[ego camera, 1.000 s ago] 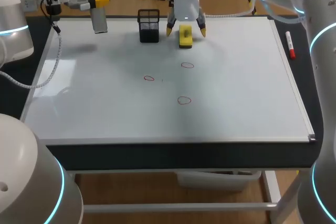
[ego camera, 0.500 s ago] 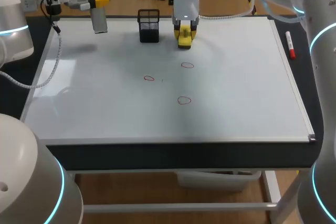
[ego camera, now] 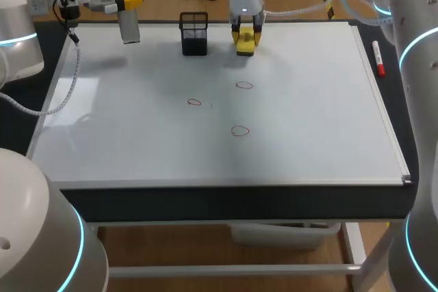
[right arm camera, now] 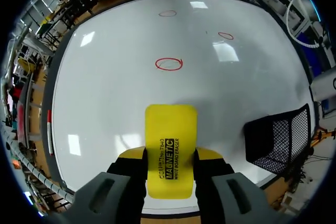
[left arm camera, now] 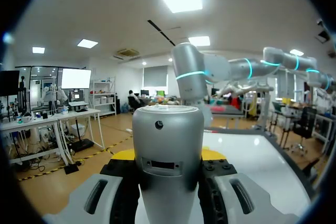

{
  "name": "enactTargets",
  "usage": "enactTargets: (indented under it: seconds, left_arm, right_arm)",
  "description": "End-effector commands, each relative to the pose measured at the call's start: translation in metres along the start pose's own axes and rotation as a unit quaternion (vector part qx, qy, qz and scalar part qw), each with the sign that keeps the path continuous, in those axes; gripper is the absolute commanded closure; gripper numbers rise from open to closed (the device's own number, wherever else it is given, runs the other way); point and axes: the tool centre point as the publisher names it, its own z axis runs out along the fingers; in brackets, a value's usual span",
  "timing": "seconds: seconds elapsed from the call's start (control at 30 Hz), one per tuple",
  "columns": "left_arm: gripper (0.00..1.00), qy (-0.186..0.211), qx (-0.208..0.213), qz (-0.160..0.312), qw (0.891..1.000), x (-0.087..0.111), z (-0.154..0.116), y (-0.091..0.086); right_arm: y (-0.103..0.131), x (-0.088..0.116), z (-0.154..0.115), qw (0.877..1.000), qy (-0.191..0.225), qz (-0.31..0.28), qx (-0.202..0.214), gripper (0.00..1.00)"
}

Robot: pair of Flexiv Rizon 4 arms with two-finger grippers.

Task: Pick up the inspection probe, press it on each red-marked spot on the whiteboard one by one, put down the probe, pick up the eraser, and wipe off all the red marks.

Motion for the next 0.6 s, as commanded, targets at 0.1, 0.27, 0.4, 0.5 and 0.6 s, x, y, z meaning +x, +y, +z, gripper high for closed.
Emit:
enactTargets:
  seconds: [0.1, 0.27, 0.4, 0.5, 0.6]
  left_arm:
    - [1.00, -0.001, 0.000, 0.001, 1.000, 0.001, -0.001, -0.001]
    - [1.00, -0.001, 0.000, 0.001, 1.000, 0.001, -0.001, -0.001]
    - [1.00, -0.001, 0.000, 0.001, 1.000, 0.001, -0.001, -0.001]
    - [1.00, -0.001, 0.000, 0.001, 1.000, 0.001, -0.001, -0.001]
    - [1.00, -0.001, 0.000, 0.001, 1.000, 0.001, -0.001, -0.001]
  right_arm:
    - [0.009, 0.016, -0.018, 0.999, 0.008, 0.025, 0.022, 1.00]
    - [0.018, 0.034, -0.022, 0.998, 0.008, 0.056, 0.041, 1.00]
    - [0.025, 0.048, -0.023, 0.996, 0.001, 0.076, 0.048, 1.00]
    - [0.032, 0.059, -0.024, 0.994, -0.005, 0.091, 0.052, 1.00]
    - [0.038, 0.069, -0.023, 0.993, -0.008, 0.106, 0.055, 1.00]
